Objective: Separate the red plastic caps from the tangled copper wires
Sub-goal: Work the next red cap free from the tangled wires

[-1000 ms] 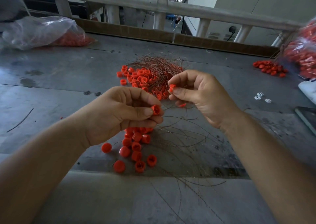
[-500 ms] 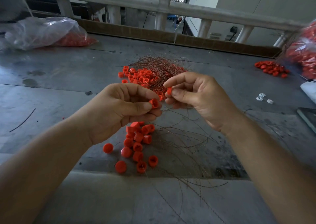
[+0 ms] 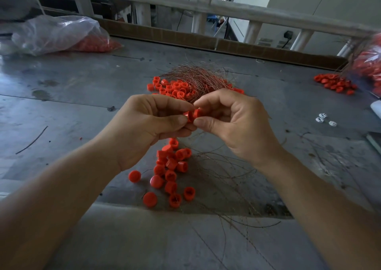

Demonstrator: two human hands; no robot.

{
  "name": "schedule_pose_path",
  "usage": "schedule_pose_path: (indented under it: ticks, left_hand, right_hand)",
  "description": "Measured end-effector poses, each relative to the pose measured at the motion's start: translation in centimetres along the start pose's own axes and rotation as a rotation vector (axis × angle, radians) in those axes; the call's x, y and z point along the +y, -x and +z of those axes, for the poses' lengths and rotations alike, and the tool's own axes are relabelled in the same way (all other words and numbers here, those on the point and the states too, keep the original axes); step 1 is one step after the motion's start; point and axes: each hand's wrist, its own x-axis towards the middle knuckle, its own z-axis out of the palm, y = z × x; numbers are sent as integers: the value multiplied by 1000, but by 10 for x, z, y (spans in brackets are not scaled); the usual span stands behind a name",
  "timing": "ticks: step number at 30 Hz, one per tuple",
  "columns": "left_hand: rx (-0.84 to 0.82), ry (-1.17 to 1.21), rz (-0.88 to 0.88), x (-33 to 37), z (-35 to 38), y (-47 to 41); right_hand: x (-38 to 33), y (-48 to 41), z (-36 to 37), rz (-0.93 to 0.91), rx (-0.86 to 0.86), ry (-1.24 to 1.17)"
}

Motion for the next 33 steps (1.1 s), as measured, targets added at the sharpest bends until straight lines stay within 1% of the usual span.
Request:
schedule_pose_path:
  ticks: [2,6,12,18,23,29,33]
  left_hand:
    - [9,-1,15,0,0,0]
    - [26,-48,29,-1,0,-1]
    - [30,-96,42,-2,1,1]
    - [35,-129,34,-2,3,1]
    - [31,-110,22,-2,2,1]
    - [-23,-128,-1,-2,-2,0]
    - [-17,-169,42,-3,1,2]
  right_hand:
    - [0,1,1,-11,12,3]
    - [-1,1,3,-51,40,90]
    - [0,2,4,-59,52,86]
    - [-1,3,5,-98,55,143]
    - [-1,3,4,-67,53,118]
    - [-3,3,2,-47,21,120]
    - [-3,4,1,-58,29,180]
